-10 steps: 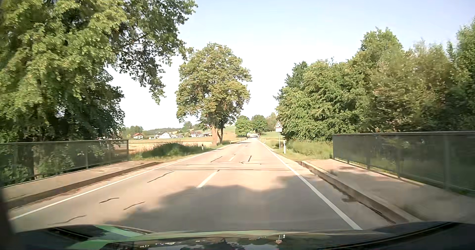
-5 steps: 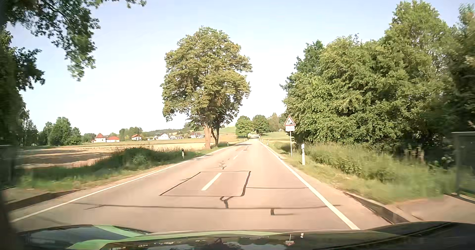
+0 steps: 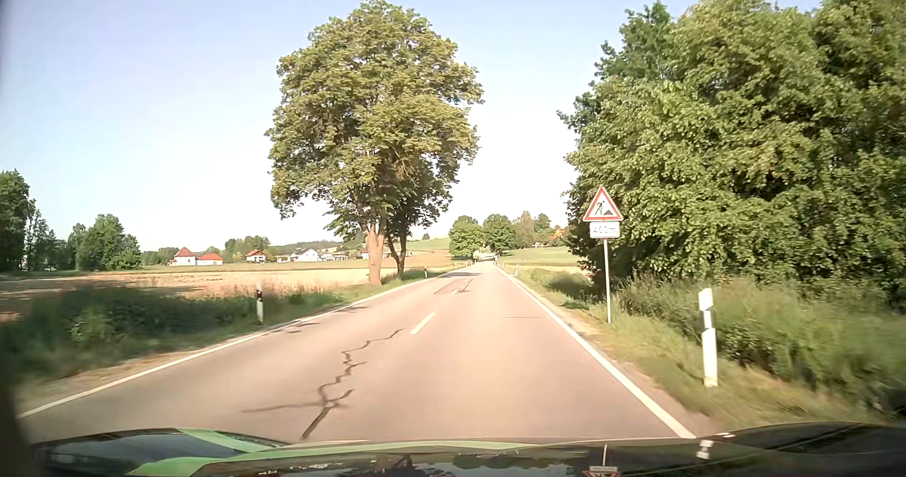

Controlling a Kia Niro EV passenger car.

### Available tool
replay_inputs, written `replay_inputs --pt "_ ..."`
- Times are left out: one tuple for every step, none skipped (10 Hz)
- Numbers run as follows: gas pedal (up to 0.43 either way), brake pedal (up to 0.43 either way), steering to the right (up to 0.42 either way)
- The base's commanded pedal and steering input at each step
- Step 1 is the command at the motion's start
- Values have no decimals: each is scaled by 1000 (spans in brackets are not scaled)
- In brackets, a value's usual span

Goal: Follow the waypoints while adhering to traffic rules and regulations

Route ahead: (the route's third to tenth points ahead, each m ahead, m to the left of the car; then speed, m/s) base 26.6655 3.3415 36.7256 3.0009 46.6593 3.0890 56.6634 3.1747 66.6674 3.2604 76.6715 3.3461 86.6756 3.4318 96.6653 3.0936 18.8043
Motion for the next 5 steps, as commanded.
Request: replay_inputs --pt "260 0 -3" --pt "268 0 -3" --pt "287 0 -2" --pt "299 0 -2" --pt "299 0 -2"
